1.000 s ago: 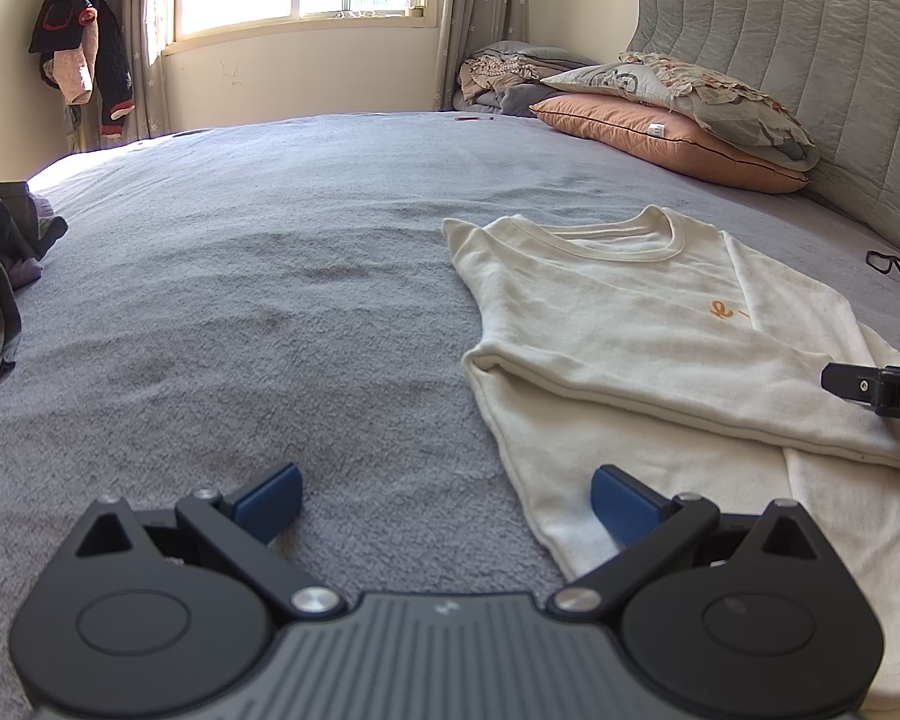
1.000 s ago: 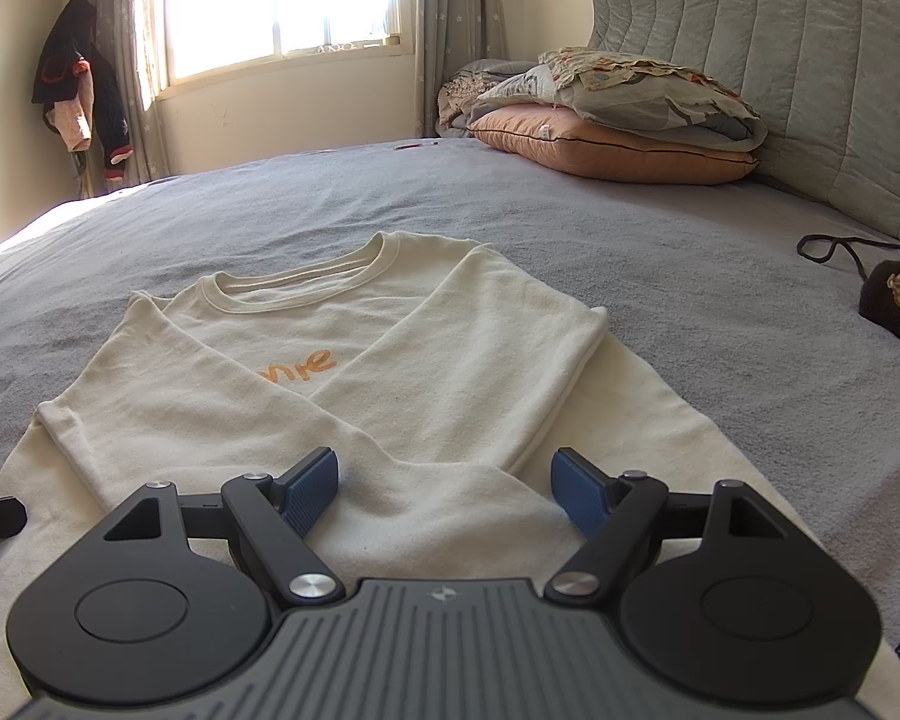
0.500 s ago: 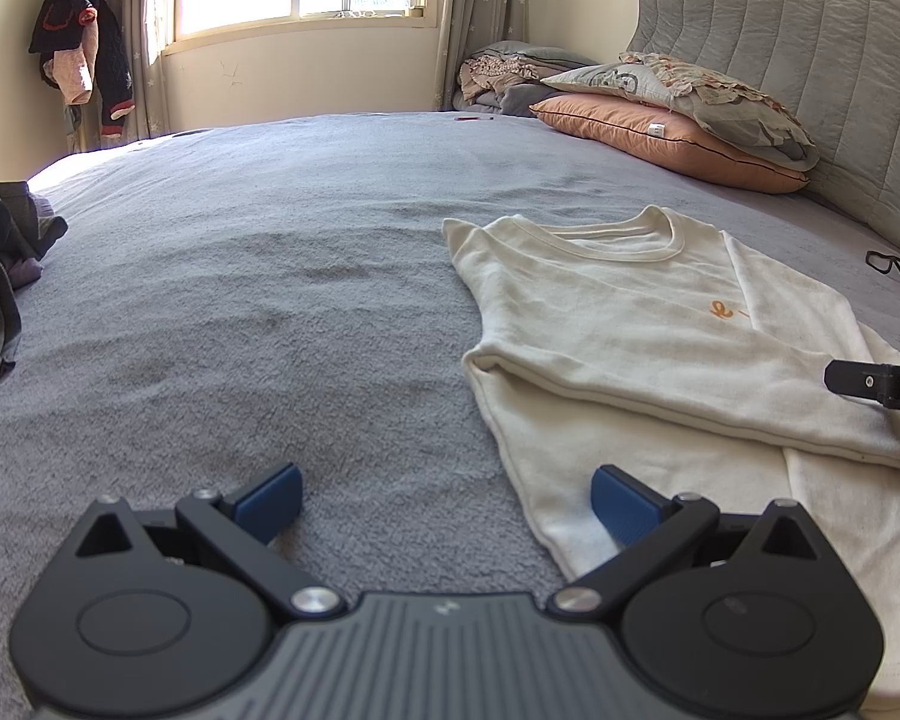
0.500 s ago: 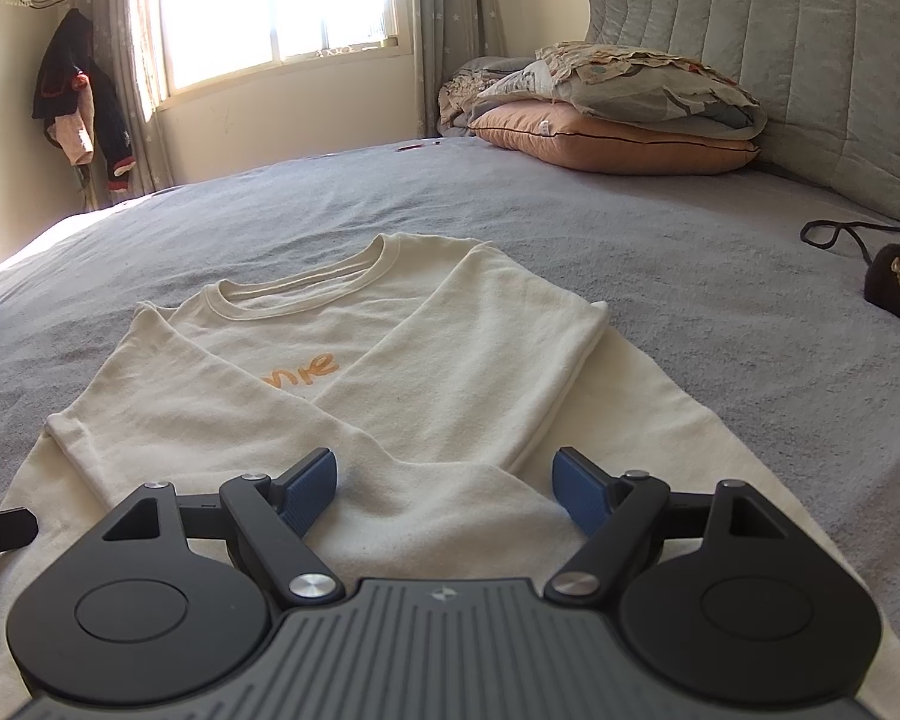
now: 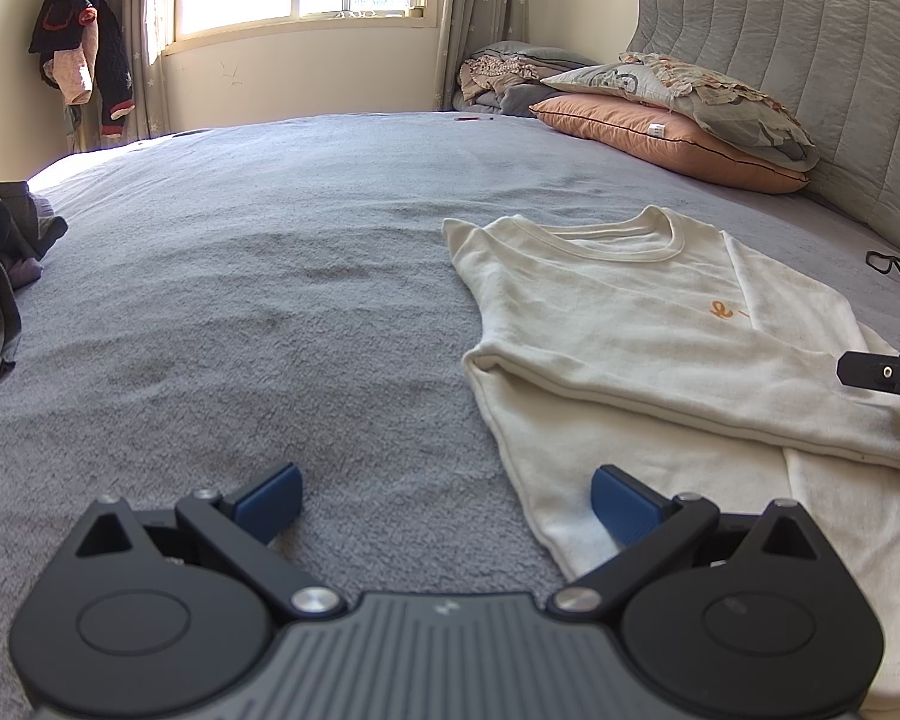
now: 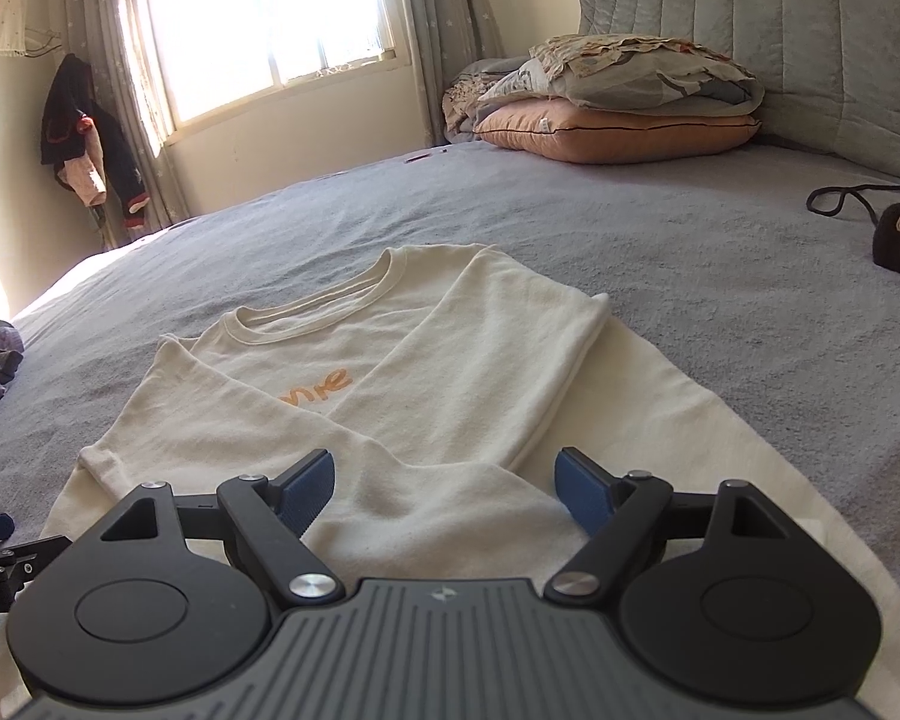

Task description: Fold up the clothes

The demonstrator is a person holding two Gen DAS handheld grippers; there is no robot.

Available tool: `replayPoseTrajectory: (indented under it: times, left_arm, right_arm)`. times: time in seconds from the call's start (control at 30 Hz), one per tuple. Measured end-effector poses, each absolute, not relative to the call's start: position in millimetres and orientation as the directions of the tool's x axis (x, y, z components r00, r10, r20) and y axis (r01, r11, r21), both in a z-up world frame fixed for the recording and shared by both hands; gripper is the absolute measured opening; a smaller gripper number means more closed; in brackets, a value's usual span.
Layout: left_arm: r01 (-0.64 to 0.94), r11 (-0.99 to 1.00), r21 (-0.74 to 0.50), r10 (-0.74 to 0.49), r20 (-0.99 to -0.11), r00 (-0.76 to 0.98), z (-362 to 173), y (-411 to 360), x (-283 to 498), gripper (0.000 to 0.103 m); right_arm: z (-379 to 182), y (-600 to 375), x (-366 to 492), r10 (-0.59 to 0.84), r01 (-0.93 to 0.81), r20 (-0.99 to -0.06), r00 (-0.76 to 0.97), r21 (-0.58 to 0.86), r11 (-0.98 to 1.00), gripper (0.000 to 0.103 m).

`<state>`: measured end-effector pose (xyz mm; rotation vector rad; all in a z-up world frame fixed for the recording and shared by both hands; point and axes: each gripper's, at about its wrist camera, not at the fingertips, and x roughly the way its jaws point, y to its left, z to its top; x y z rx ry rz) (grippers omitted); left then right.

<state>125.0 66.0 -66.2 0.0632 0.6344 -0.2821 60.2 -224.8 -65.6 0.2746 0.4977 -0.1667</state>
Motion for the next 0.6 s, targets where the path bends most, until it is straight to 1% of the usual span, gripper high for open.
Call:
replayPoseTrajectory:
  times: [0.4, 0.5, 0.6]
  left_arm:
    - [0.279, 0.960, -0.028, -0.241, -0.593, 0.769, -66, 66, 125, 0.103]
    - [0.279, 0.960, -0.028, -0.241, -0.593, 0.769, -66, 66, 125, 0.103]
    - [0.279, 0.960, -0.028, -0.241, -0.593, 0.769, -66, 66, 125, 0.103]
  right_arm:
    - [-61, -230, 51, -0.053, 0.210, -0.486, 0.872, 0.275, 0.938, 0.084]
    - [-56, -228, 49, -0.056, 0.213, -0.513, 0.856, 0.254, 0.943, 0.084]
    - [-46, -223, 50, -0.055, 0.192, -0.568, 0.821, 0.185, 0.964, 0.084]
